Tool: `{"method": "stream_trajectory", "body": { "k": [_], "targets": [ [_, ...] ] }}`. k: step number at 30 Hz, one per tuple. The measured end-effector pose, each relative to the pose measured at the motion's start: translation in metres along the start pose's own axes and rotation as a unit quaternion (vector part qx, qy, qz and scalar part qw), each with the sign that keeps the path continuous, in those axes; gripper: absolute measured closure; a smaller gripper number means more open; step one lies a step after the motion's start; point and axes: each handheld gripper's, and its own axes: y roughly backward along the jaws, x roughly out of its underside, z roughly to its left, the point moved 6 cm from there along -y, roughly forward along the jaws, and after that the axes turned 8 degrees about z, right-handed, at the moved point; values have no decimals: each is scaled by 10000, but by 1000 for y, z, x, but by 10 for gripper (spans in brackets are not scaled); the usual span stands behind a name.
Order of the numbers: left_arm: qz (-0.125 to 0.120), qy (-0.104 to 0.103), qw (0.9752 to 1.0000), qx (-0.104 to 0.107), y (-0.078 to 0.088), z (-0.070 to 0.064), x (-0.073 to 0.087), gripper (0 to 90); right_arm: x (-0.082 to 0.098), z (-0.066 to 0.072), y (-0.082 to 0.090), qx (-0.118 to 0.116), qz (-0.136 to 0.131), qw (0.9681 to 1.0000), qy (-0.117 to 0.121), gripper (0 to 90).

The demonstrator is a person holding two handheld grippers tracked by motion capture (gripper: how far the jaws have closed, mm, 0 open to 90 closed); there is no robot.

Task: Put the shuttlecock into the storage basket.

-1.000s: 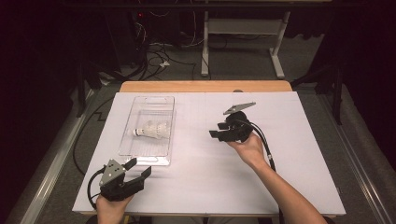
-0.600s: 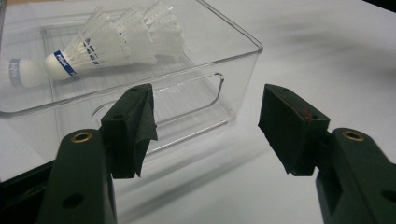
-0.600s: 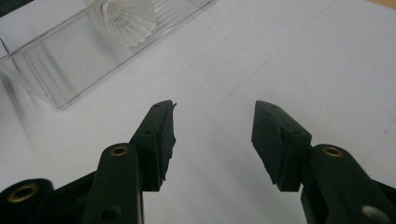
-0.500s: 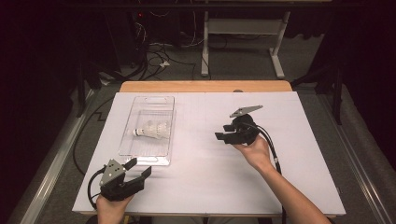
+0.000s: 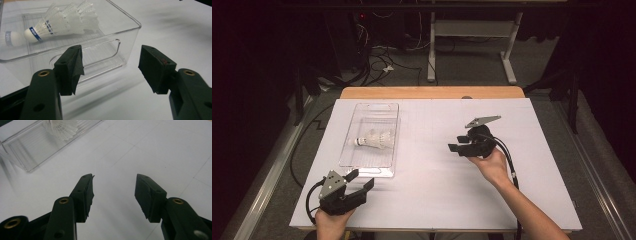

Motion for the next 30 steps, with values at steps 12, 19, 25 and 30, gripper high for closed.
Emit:
{"method": "stream_trajectory", "body": {
  "k": [12, 19, 25, 30],
  "targets": [
    [-2, -3, 10000, 4, 0, 0, 0, 367, 9, -5, 7, 15, -61, 10000, -70, 492],
    [-1, -5, 10000, 5, 0, 0, 0, 367, 13, -7, 9, 20, -90, 9999, -113, 492],
    [-3, -3, 10000, -3, 0, 0, 0, 367, 17, -9, 11, 30, -134, 9998, -139, 492],
    [-7, -5, 10000, -2, 0, 0, 0, 367, 20, -12, 14, 36, -169, 9996, -201, 492]
  ]
}}
